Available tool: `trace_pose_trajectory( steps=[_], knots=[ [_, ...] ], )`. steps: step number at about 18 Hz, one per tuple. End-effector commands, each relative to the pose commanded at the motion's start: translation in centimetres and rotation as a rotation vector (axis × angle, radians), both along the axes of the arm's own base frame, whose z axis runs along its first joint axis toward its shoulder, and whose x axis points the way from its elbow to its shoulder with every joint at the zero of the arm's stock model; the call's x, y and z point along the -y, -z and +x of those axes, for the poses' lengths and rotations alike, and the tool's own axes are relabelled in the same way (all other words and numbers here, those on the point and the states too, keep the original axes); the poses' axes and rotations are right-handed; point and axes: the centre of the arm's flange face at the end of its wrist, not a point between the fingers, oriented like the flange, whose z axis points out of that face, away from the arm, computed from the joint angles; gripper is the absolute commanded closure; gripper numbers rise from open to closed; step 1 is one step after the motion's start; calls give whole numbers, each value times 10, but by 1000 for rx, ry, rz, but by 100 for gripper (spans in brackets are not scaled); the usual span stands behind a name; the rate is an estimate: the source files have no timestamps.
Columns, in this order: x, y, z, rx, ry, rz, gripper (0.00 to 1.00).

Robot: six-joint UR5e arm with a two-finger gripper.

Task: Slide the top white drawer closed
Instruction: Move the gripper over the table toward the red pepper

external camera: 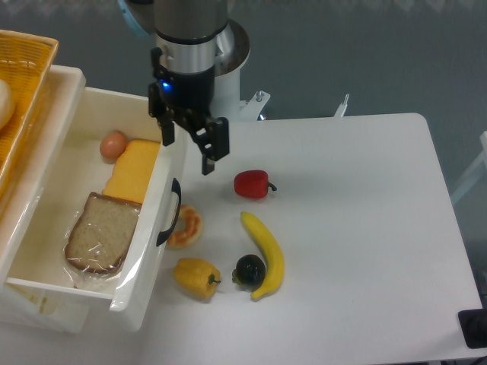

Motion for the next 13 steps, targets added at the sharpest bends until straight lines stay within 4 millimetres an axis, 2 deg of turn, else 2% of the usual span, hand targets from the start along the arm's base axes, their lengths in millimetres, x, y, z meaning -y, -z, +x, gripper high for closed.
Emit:
trace_pose_trajectory(
  steps=[3,7,13],
  knots=[
    [9,2,-28,-5,-44,0,0],
    [20,18,-57,13,-94,-19,0],
    [20,49,-81,3,-133,-92,0]
  ],
)
